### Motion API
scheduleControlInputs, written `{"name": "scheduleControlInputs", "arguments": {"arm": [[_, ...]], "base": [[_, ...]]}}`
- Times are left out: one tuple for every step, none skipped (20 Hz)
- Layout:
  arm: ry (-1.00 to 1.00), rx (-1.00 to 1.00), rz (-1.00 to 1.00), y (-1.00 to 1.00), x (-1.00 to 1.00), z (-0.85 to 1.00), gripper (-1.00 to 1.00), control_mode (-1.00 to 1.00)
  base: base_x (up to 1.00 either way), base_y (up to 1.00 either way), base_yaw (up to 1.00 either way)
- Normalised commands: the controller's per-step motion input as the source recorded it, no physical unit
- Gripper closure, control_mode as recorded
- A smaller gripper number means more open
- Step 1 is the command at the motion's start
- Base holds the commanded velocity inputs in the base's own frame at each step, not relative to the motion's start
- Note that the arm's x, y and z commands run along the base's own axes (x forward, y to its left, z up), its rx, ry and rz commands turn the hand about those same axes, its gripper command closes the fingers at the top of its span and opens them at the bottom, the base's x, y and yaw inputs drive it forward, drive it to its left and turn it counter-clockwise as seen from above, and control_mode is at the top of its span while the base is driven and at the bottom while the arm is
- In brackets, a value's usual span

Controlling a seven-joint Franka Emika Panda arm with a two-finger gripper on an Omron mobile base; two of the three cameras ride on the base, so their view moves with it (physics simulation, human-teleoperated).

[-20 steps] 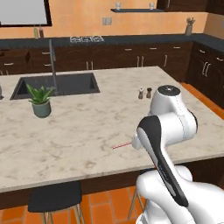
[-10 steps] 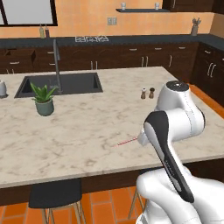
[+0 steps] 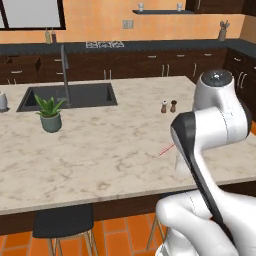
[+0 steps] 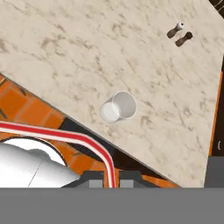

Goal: Take a straw from the drawer in front and place it inside the glass cup on the dining counter.

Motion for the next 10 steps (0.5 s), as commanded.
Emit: {"name": "scheduleControlInputs", "arguments": {"arm": [[-0.04, -0.37, 0.07, -0.47, 0.00, 0.56, 1.00, -1.00], [-0.03, -0.38, 0.07, -0.53, 0.00, 0.52, 1.00, -1.00], [-0.04, -0.37, 0.08, -0.56, 0.00, 0.46, 1.00, -1.00], [-0.01, -0.37, 0.09, -0.55, 0.00, 0.36, 1.00, -1.00], [-0.03, -0.39, 0.09, -0.61, 0.00, 0.36, 1.00, -1.00], [-0.03, -0.39, 0.09, -0.64, 0.00, 0.31, 1.00, -1.00], [-0.05, -0.38, 0.10, -0.64, 0.00, 0.26, 1.00, -1.00], [-0.08, -0.38, 0.10, -0.62, 0.00, 0.24, 1.00, -1.00], [-0.08, -0.36, 0.10, -0.62, 0.00, 0.14, 1.00, -1.00], [-0.07, -0.34, 0.09, -0.58, 0.00, 0.04, 1.00, -1.00]], "base": [[0.00, 0.00, 0.00], [0.00, 0.00, 0.00], [0.00, 0.00, 0.00], [0.00, 0.00, 0.00], [0.00, 0.00, 0.00], [0.00, 0.00, 0.00], [0.00, 0.00, 0.00], [0.00, 0.00, 0.00], [0.00, 0.00, 0.00], [0.00, 0.00, 0.00]]}}
